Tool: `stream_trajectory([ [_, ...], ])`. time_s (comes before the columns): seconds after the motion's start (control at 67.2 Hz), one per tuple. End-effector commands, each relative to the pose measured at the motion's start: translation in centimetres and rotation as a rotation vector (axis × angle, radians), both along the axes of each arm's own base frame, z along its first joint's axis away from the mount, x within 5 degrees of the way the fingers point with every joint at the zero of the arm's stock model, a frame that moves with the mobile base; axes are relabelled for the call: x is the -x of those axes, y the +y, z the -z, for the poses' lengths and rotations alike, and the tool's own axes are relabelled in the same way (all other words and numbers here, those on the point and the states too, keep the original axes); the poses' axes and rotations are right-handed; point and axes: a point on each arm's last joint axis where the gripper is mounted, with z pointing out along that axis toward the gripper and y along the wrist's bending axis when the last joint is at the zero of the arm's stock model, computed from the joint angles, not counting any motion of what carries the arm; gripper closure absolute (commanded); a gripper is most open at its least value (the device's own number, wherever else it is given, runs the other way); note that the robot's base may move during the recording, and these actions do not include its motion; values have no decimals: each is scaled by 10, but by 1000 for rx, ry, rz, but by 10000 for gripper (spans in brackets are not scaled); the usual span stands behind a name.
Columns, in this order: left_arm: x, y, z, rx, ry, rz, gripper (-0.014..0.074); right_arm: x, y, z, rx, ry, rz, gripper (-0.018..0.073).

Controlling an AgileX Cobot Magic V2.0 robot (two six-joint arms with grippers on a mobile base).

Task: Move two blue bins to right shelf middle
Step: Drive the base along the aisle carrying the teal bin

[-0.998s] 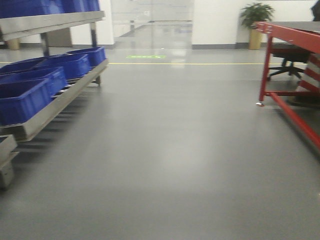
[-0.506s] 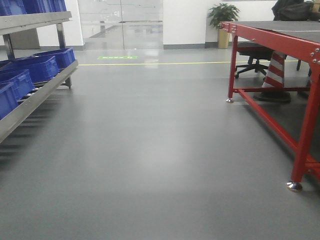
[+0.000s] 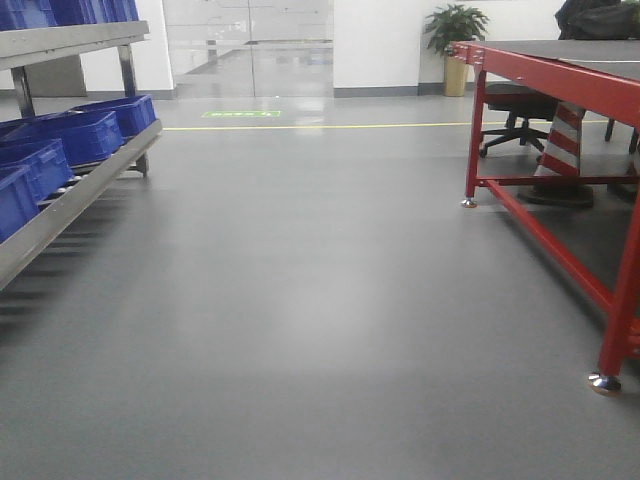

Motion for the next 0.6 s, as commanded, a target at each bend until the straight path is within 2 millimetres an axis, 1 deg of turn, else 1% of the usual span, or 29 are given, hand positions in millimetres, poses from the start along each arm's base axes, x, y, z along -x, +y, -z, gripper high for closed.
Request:
stream_trajectory([
  [0.0,5,-6,-10,80,-44,54,707,0,3,-8,-28,-59,-25,712],
  [0.581,5,-6,-10,81,-46,54,707,0,3,-8,-28,-59,-25,712],
])
